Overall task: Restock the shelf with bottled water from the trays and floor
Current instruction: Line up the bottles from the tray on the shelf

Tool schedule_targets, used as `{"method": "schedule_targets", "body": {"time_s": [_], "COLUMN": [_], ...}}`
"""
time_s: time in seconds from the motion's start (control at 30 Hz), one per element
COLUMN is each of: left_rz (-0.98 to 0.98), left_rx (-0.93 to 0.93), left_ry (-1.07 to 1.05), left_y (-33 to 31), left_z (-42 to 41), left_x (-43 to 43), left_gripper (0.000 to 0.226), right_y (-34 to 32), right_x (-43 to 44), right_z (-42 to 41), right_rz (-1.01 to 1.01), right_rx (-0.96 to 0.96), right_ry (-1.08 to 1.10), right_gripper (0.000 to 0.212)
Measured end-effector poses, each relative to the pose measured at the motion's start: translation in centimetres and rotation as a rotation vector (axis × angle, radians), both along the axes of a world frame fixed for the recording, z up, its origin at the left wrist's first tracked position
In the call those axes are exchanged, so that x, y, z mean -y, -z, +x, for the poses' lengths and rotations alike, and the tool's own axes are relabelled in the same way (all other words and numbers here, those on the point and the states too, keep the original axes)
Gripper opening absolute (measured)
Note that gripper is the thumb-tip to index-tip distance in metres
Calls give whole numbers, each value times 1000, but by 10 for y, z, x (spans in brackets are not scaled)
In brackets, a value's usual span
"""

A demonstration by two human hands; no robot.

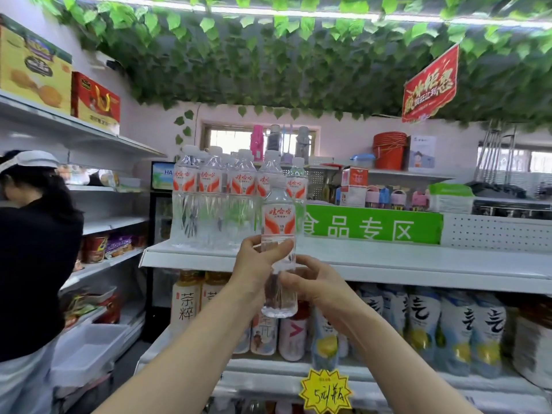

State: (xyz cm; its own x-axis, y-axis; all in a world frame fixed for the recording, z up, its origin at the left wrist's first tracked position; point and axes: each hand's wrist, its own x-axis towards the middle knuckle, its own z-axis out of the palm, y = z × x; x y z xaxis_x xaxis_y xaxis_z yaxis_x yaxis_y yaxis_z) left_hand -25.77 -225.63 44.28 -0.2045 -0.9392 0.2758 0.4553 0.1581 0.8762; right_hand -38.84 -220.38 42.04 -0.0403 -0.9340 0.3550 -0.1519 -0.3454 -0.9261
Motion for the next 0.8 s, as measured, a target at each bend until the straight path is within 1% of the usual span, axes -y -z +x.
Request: {"method": "schedule_targets", "body": {"time_s": [0.03,0.1,0.17,0.2,0.23,0.3,0.37,0.43,0.6,0.73,0.8], "left_rz": [-16,-54,-101,-134,-165,-197,-167,-125,-112,-115,-116], "left_rx": [20,54,51,66,87,148,210,255,312,329,340], "left_ry": [9,21,56,57,41,-92,-266,-324,-251,-233,-240], "left_y": [-6,-18,-31,-38,-43,-48,-41,-28,-7,-6,-4], "left_z": [-8,-21,-30,-34,-35,-34,-26,-18,-15,-16,-15], "left_x": [1,4,11,13,16,24,34,42,51,55,58], "left_gripper": [79,71,69,67,65,64,62,63,71,74,72], "right_y": [-5,-18,-30,-36,-42,-54,-65,-72,-65,-61,-62], "right_x": [-1,0,5,9,13,24,37,52,86,99,103], "right_z": [-4,-11,-18,-22,-26,-33,-40,-47,-59,-58,-56], "right_rz": [-16,-47,-67,-74,-91,-128,-149,-149,-79,-76,-69], "right_rx": [-5,-13,-29,-25,-15,16,45,54,41,2,-16], "right_ry": [43,113,166,182,189,199,229,257,283,260,242], "right_gripper": [37,37,50,51,44,31,33,37,36,25,29]}}
